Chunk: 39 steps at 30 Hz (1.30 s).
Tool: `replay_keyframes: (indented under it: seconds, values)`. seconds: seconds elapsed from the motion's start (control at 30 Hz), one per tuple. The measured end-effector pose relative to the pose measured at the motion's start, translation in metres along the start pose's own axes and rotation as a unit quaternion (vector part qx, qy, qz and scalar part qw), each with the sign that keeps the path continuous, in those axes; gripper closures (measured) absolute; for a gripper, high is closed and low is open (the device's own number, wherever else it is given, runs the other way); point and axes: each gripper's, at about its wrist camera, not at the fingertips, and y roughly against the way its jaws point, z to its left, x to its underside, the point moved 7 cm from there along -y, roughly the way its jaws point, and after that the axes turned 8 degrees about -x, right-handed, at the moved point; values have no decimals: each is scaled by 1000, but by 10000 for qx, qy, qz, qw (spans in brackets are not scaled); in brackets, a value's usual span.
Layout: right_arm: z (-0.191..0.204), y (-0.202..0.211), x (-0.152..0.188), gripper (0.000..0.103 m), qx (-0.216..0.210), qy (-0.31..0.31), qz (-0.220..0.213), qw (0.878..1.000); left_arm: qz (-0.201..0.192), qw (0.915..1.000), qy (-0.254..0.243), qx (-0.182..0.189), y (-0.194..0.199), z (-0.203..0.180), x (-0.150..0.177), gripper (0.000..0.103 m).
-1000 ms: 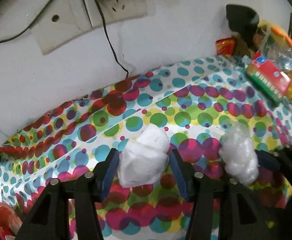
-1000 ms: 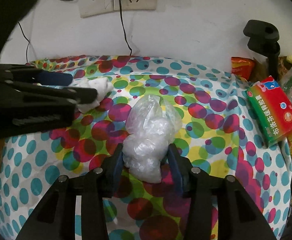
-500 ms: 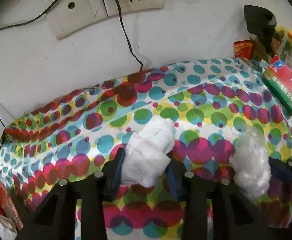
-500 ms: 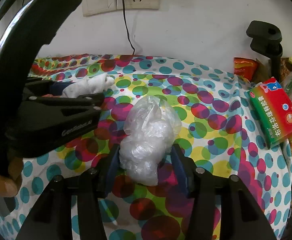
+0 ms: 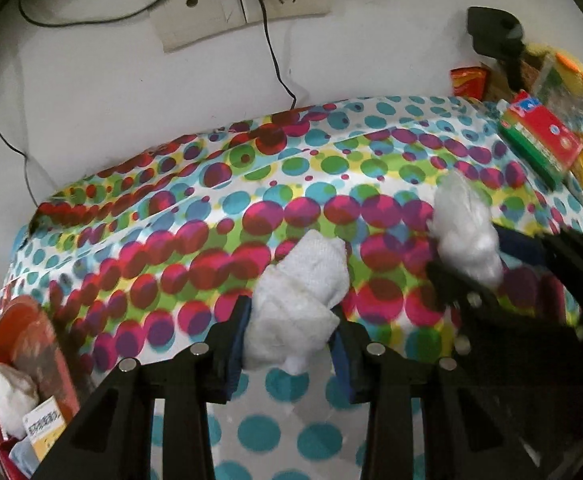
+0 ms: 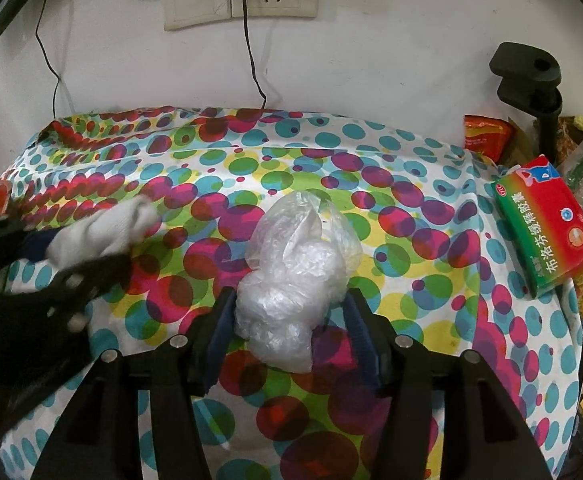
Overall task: Organize objects
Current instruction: 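Grasp the white sock with the left gripper while the right gripper holds the plastic bag, then carry the white sock onto the tray and open the left gripper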
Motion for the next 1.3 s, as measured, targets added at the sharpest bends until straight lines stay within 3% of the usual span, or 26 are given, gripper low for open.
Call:
replay_keyframes:
  seconds: [0.43,1.3]
  values:
    - [-4,-3,3,47,42,-24,9,10000,-36,9999,118,-35,37,17,31,66]
    - [-3,-4,4,47,41,-21,11,10000,-17,9953,862,-443,85,145,53,66]
